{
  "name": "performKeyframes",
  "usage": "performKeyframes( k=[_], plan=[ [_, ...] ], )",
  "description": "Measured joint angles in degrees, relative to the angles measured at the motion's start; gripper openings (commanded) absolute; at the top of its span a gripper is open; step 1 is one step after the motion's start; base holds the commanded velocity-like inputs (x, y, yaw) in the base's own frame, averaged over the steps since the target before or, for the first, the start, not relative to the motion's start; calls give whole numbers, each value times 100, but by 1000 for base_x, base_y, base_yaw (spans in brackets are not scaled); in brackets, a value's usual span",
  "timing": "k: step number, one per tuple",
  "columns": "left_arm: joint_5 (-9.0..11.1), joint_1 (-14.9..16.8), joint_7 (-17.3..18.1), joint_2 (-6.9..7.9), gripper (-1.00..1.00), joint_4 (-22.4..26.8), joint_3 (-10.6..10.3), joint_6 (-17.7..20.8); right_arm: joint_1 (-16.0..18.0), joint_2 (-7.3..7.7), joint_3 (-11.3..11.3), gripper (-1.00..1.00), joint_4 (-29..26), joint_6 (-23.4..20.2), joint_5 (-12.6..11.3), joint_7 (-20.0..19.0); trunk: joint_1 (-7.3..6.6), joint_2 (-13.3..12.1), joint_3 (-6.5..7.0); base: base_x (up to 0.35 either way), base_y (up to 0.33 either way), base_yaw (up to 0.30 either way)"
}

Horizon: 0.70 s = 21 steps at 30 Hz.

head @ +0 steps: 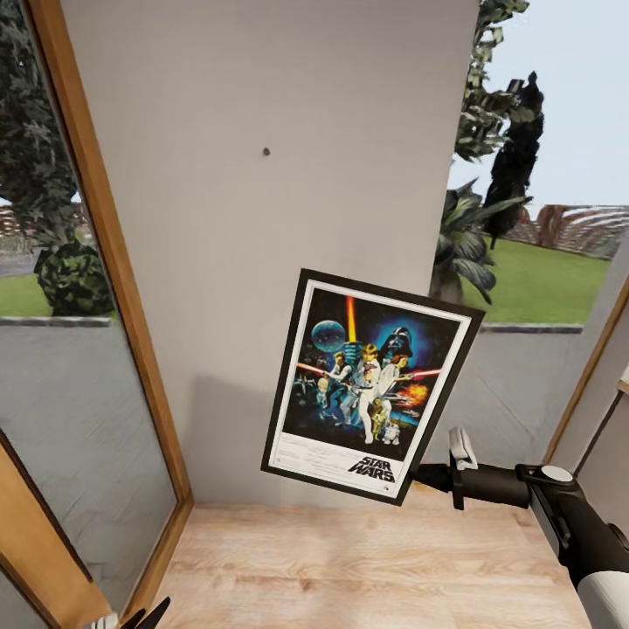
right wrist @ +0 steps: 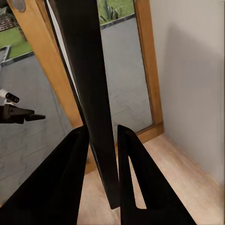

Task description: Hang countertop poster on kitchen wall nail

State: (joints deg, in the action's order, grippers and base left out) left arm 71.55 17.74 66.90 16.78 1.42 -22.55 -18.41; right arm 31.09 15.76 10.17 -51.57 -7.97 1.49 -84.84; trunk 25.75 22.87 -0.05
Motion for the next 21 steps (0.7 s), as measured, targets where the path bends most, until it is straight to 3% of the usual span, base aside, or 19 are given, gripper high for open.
performKeyframes(
  k=[4,8,13,14,15,18,21],
  plan=[
    [-7,-2,0,-16,100,-5,-20,1,0,2,-1,-100,-3,63,-9,-11,0,1,0,60,0,0],
    [-7,-161,0,-126,100,-8,-32,0,0,8,-21,-100,-12,65,-4,-23,1,1,0,10,0,0],
    [-7,-204,0,-156,100,-9,-24,-5,1,3,-60,-100,-328,-98,-13,-20,1,1,0,1,0,0],
    [-2,-236,0,-214,100,-8,-40,-21,12,0,-221,-100,-1130,-1016,-6,-5,2,-2,0,0,0,0],
    [-1,-243,0,-223,100,-6,-19,-23,35,-1,-243,-100,-1604,-1342,-16,-2,-1,5,1,0,0,0],
    [1,-250,0,-232,100,-7,-12,-25,78,-30,-262,-100,-2073,-1910,-8,5,1,1,0,0,0,0],
    [1,-253,0,-236,100,-4,-6,-26,421,-58,-277,-100,-2405,-2477,10,8,1,1,1,0,0,0]
  ],
)
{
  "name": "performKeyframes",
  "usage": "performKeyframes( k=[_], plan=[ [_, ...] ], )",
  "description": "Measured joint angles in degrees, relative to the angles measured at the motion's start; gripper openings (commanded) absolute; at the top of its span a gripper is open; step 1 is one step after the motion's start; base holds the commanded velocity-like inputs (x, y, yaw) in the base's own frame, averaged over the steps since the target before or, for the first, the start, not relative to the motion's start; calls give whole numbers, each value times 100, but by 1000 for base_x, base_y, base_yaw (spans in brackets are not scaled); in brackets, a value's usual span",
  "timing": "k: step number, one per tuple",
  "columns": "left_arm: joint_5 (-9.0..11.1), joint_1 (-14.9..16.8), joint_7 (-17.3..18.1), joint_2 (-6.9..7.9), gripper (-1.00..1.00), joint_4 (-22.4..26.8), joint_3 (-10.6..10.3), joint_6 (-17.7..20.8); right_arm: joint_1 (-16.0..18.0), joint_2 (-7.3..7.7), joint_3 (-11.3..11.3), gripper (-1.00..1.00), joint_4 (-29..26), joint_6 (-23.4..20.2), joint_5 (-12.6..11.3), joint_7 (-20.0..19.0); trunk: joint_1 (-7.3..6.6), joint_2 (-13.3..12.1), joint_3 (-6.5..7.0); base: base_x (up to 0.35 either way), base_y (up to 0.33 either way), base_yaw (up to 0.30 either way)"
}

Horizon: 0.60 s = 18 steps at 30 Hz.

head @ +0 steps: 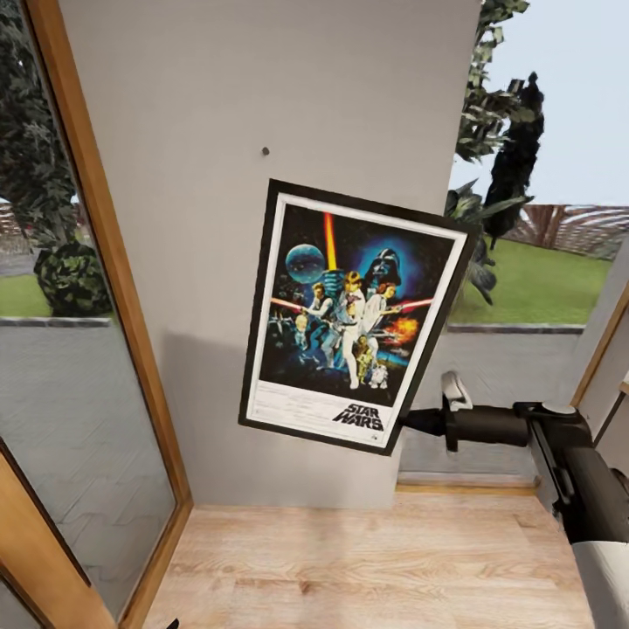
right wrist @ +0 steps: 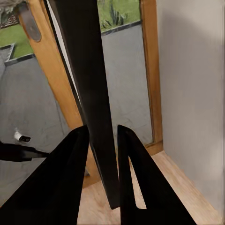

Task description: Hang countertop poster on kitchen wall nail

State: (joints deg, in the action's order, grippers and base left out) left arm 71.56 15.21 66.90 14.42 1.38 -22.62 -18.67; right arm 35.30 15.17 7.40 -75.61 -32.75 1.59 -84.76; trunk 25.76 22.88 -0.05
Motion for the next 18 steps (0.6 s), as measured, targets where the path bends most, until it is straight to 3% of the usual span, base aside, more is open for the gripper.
performKeyframes(
  k=[7,9,11,12,13,15,18],
  plan=[
    [8,-1,0,-2,100,3,8,0,1131,-16,-495,-100,-150,-1250,35,41,0,0,1,0,0,0],
    [9,-2,0,-2,100,3,7,0,1758,-67,-589,-100,-99,-1787,46,270,0,1,1,0,0,0],
    [9,-1,0,-2,100,3,9,0,2003,-89,-671,-100,-82,-1998,47,363,0,0,0,0,0,0],
    [9,0,0,-3,100,2,12,-2,2588,-130,-1188,-100,87,-2276,80,540,2,-6,1,0,0,0],
    [9,-2,0,-2,100,3,14,-2,2822,-134,-1247,-100,158,-2328,39,562,-2,4,1,0,0,0],
    [9,-1,0,-2,100,3,15,-1,3363,-159,-1436,-100,813,-2369,65,599,1,-2,1,0,0,0],
    [9,-2,0,-2,100,3,16,0,4080,-252,-1545,-100,1841,-2397,66,617,1,-2,1,0,0,0]
  ],
)
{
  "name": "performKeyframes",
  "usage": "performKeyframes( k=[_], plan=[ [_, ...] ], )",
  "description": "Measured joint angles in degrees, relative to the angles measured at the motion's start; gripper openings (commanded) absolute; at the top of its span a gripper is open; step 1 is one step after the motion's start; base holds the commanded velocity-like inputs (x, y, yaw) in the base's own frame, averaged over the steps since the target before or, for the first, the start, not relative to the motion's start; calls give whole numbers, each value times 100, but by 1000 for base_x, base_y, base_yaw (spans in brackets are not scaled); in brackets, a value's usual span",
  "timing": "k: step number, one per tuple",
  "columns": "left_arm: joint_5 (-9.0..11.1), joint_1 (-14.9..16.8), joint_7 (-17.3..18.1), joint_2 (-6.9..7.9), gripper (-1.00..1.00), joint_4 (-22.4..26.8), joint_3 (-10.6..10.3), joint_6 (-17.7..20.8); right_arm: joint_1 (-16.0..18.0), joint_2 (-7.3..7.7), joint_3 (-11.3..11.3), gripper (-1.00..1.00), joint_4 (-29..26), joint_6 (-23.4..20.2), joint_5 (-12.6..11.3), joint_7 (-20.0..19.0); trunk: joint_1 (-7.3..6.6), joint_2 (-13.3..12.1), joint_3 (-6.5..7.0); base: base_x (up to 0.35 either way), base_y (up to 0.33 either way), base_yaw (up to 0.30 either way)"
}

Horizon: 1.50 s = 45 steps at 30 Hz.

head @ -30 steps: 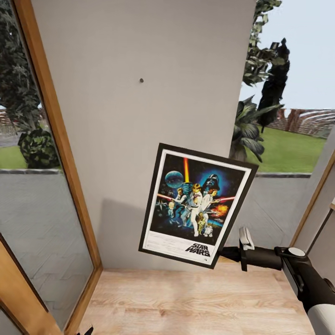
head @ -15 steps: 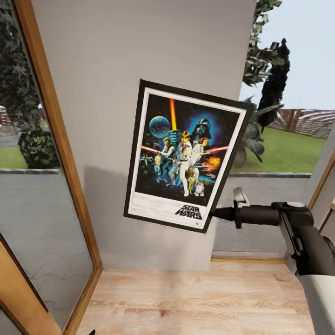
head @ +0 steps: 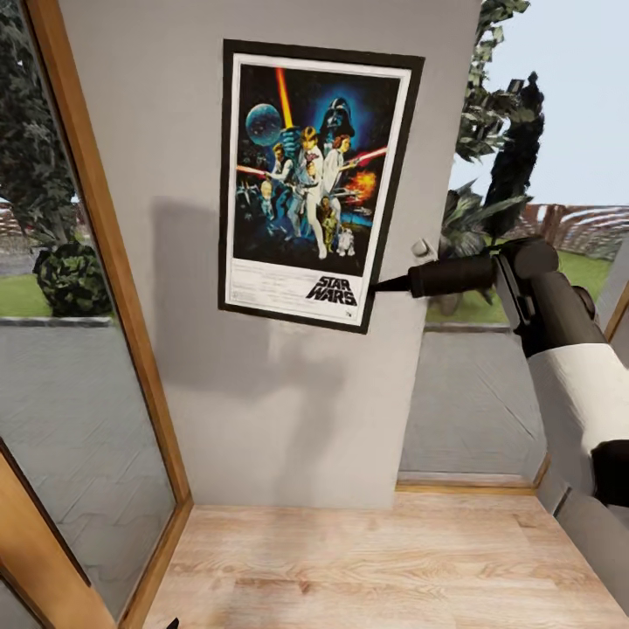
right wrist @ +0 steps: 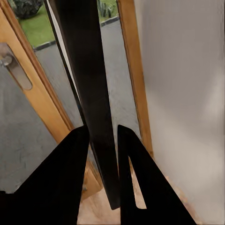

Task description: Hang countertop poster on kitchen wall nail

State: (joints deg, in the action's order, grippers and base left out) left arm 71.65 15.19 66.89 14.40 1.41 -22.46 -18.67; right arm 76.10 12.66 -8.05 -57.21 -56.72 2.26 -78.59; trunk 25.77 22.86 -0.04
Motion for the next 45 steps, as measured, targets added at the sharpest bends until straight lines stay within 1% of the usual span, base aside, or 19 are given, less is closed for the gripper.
performKeyframes(
  k=[2,3,4,7,10,11,45],
  plan=[
    [0,0,0,4,100,0,1,0,248,-79,-33,-100,290,-12,13,20,-1,2,-1,0,0,0],
    [0,0,0,5,100,1,1,0,311,-106,-55,-100,352,-14,42,39,-1,2,-1,0,0,0],
    [0,0,0,3,100,0,-1,0,437,-188,-141,-100,471,-17,176,112,-1,2,-1,0,0,0],
    [0,0,0,4,100,1,1,0,532,-303,-215,-100,561,-25,320,181,-1,2,-1,0,0,0],
    [0,-1,0,3,100,1,0,0,559,-354,-241,-100,585,-28,369,201,-1,2,-1,0,0,0],
    [0,0,0,4,100,1,-2,0,574,-401,-259,-100,585,-30,390,203,-1,2,-1,0,0,0],
    [0,-1,6,9,100,1,1,-9,578,-388,-232,-100,513,-26,353,178,-1,2,-1,0,0,0]
  ],
)
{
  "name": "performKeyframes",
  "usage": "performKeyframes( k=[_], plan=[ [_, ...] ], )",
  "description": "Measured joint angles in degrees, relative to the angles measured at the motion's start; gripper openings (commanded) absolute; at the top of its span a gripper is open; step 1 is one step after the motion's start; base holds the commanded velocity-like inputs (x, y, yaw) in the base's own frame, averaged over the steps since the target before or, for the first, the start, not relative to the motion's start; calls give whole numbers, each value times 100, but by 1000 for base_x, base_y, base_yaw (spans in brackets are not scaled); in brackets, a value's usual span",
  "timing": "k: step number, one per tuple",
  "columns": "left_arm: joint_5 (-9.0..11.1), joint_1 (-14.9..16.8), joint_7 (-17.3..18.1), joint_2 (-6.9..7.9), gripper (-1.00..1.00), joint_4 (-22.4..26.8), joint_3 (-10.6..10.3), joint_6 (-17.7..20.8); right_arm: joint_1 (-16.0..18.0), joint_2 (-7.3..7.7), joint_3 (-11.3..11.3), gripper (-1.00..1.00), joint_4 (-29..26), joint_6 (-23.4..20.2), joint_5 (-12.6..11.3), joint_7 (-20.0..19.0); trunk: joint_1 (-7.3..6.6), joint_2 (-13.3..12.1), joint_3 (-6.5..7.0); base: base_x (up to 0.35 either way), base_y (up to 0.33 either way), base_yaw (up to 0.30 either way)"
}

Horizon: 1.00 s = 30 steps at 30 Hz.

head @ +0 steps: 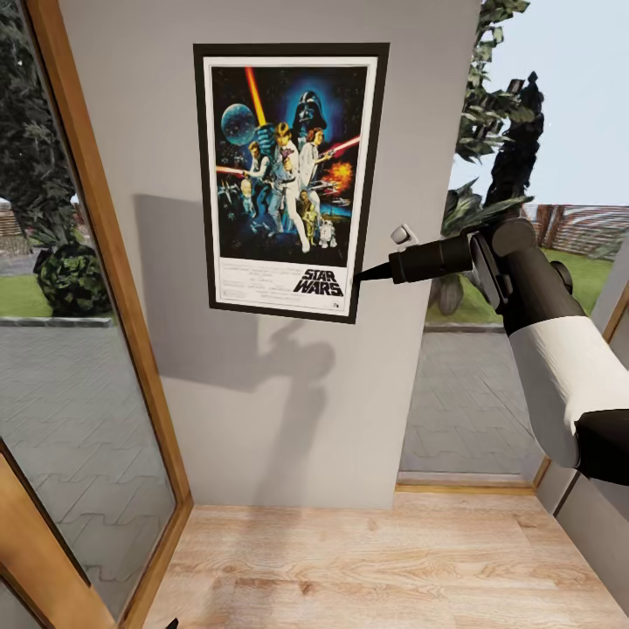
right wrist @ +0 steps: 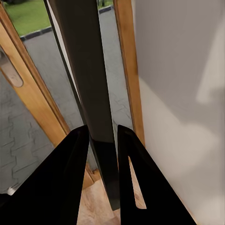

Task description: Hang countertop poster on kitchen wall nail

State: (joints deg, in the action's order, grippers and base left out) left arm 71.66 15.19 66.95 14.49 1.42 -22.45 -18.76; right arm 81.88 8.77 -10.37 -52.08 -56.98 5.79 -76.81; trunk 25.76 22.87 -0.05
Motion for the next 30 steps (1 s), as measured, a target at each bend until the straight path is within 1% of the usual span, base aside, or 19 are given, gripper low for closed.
performKeyframes(
  k=[11,15,23,30],
  plan=[
    [0,0,-2,0,100,0,0,0,0,0,-8,-100,-10,0,0,0,0,0,0,0,0,0],
    [0,0,-3,0,100,0,0,0,0,0,-17,-100,-146,-2,4,0,0,0,0,8,0,0],
    [0,0,-3,-1,100,0,-1,0,0,0,-26,-100,-280,-4,17,0,-2,0,0,191,0,0],
    [0,0,2,-1,100,0,0,0,0,0,-26,-100,-289,-4,18,0,-1,1,0,71,0,0]
  ],
)
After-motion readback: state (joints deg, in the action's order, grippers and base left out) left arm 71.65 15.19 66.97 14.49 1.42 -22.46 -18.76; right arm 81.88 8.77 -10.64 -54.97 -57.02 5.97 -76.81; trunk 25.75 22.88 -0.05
